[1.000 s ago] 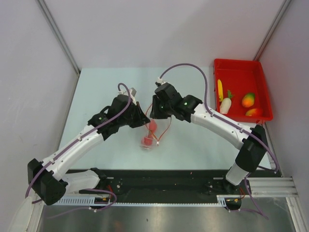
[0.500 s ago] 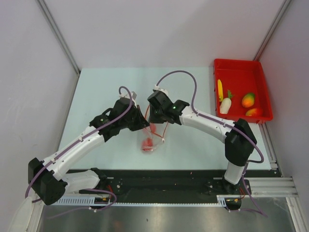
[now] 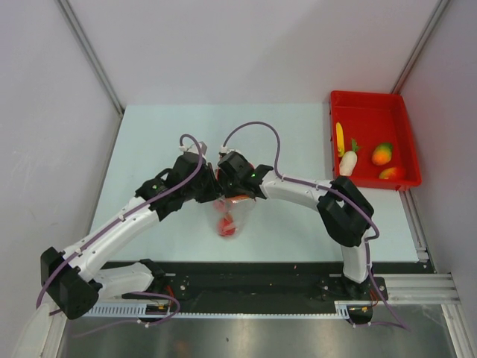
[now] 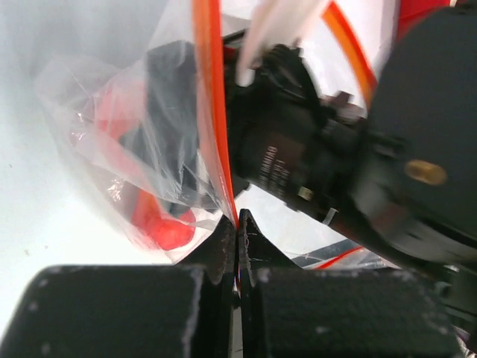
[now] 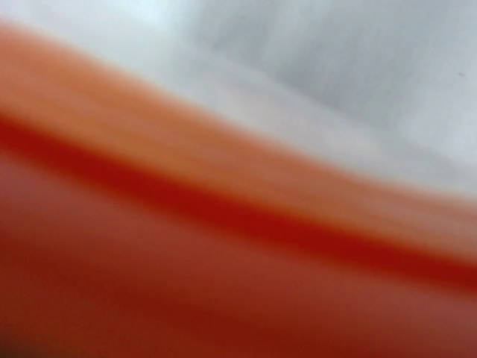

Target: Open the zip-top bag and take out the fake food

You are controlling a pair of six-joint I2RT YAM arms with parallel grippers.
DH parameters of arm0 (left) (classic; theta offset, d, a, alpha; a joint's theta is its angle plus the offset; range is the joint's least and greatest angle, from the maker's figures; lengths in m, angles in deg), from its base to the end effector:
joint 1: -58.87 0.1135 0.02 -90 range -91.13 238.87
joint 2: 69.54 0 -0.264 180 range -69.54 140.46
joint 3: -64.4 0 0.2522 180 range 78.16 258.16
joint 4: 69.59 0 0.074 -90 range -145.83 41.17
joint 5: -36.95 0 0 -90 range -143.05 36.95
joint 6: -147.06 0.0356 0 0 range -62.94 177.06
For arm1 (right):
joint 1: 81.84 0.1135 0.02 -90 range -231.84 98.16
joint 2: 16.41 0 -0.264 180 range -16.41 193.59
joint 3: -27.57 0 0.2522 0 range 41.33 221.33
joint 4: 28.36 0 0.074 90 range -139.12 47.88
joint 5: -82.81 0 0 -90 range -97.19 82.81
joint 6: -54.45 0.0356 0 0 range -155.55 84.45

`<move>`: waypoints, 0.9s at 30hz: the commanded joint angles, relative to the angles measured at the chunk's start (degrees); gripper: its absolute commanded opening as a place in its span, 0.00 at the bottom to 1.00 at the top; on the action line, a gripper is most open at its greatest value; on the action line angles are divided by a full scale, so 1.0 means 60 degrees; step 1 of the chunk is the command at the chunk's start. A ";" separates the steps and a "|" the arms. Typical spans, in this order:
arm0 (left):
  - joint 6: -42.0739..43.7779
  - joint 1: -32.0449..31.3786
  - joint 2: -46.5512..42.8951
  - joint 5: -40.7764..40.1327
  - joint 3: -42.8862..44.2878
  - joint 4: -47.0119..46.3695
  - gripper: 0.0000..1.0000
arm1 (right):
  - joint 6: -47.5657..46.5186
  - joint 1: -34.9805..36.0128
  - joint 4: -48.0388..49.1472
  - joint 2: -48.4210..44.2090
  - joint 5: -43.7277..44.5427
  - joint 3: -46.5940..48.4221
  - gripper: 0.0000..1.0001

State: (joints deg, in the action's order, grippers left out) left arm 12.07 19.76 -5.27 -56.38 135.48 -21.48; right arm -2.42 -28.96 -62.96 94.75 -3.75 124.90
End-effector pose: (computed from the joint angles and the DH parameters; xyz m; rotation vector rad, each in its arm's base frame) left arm 0.1861 -0.1486 0.3089 -0.1539 2.3843 -0.6726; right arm 0.2629 0.3439 0.2175 -0.4019 2.4752 0.5941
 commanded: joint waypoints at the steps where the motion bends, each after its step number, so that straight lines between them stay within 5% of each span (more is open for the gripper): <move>1: 0.0335 -0.0044 -0.0223 -0.0191 -0.0061 0.0003 0.00 | -0.0467 0.0049 0.0749 0.0634 -0.0193 -0.0056 0.64; 5: 0.0336 -0.0058 -0.0282 -0.0162 -0.0207 0.0003 0.00 | -0.0569 0.0063 0.0763 0.1073 -0.0251 -0.0056 0.73; 14: 0.0277 -0.0044 -0.0414 -0.0089 -0.0471 0.0046 0.00 | -0.0555 -0.0025 0.0823 0.1499 -0.0427 -0.0056 0.71; 24: 0.0292 0.0000 -0.0736 -0.0645 -0.0398 0.0413 0.00 | -0.0994 -0.0112 -0.0174 -0.0358 -0.0208 -0.0056 0.10; 27: 0.0248 0.0103 -0.0941 -0.0850 -0.0471 0.0515 0.00 | -0.0848 -0.0171 -0.0393 -0.1047 -0.0281 -0.0056 0.06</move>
State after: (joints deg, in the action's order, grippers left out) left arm 12.64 19.80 -8.35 -58.90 132.68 -19.52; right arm -6.82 -29.64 -61.35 96.47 -6.16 124.53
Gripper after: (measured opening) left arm 0.005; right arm 0.591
